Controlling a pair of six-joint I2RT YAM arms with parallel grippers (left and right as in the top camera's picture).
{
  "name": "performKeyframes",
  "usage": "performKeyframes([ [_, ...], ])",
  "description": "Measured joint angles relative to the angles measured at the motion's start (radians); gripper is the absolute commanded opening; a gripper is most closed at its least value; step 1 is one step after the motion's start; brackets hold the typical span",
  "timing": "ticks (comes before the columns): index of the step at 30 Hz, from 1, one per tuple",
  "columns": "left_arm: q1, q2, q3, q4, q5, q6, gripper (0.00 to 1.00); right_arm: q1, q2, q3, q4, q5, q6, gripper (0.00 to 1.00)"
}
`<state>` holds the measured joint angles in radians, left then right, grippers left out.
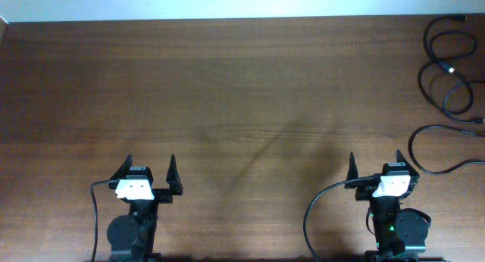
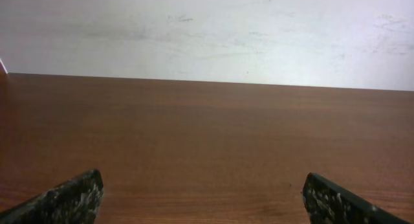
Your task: Untangle cables
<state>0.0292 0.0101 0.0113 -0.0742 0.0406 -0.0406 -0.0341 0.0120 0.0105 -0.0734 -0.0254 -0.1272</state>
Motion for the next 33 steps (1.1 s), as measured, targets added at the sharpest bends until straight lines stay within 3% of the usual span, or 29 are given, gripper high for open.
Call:
performKeyframes([
  [33, 0.0, 0.0, 0.0, 0.0, 0.0, 0.0, 0.99, 0.0, 0.0, 0.0, 0.0, 0.0, -0.011, 0.99],
])
